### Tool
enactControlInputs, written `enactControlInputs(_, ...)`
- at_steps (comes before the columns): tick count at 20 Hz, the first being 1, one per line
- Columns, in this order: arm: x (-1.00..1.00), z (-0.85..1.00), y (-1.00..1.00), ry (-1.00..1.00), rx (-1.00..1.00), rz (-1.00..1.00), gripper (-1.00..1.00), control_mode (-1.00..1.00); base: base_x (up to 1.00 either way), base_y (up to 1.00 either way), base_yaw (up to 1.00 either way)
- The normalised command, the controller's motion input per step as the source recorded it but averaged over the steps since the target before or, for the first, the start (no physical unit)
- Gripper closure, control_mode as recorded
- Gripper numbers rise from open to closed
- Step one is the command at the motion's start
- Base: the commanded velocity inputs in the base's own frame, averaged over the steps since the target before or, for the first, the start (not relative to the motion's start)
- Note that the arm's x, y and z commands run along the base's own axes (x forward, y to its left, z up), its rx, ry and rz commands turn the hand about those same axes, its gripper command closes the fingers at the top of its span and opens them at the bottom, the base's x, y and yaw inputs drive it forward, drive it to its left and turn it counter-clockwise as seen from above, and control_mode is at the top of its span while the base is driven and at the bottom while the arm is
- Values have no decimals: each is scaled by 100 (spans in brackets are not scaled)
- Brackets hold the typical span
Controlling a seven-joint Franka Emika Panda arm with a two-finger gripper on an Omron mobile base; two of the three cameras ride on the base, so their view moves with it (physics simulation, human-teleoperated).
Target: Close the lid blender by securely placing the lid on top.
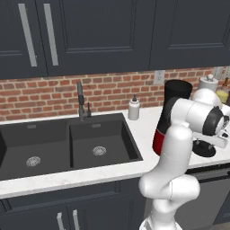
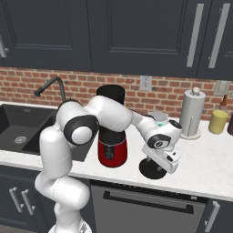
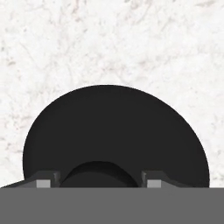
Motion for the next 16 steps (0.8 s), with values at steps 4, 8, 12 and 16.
enactControlInputs(4, -4, 12, 12, 0, 0, 0, 100, -100, 0, 0, 0)
enactControlInputs(8, -24, 48, 0, -4, 0, 0, 100, -100, 0, 0, 0)
enactControlInputs(12, -62, 87, -7, -18, 0, 0, 100, -100, 0, 0, 0)
enactControlInputs(16, -66, 100, 0, -17, 0, 0, 100, -100, 0, 0, 0)
